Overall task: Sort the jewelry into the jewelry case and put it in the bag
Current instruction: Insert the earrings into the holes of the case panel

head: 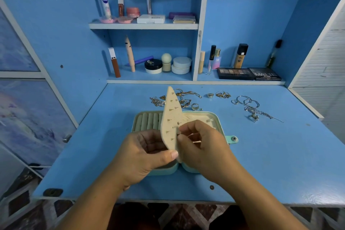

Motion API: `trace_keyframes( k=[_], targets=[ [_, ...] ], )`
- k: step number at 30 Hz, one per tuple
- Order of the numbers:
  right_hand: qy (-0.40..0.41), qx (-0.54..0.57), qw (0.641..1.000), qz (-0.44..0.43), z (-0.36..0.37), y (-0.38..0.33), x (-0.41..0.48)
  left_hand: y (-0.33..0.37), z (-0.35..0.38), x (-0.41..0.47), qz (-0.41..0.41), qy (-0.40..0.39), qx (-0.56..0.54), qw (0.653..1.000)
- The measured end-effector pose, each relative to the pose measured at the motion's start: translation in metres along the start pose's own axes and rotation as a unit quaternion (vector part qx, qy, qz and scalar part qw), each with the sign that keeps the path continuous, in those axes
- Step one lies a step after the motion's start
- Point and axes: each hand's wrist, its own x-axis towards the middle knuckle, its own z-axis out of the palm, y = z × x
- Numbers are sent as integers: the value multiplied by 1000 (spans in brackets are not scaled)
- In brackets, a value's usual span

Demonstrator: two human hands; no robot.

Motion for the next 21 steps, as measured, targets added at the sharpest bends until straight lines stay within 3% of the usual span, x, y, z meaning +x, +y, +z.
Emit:
trace_keyframes(
  k=[2,10,15,21],
  targets=[
    [-1,31,999,19,-1,5,-3,0,0,0,3,0,3,1000],
    [-1,5,999,-42,-2,6,-5,-1,-1,0,-2,-1,8,1000],
    [47,44,995,-80,-3,-1,0,-1,-1,0,-1,0,12,1000],
    [27,56,995,-82,4,-1,6,-3,1,-2,29,7,22,999]
  ],
)
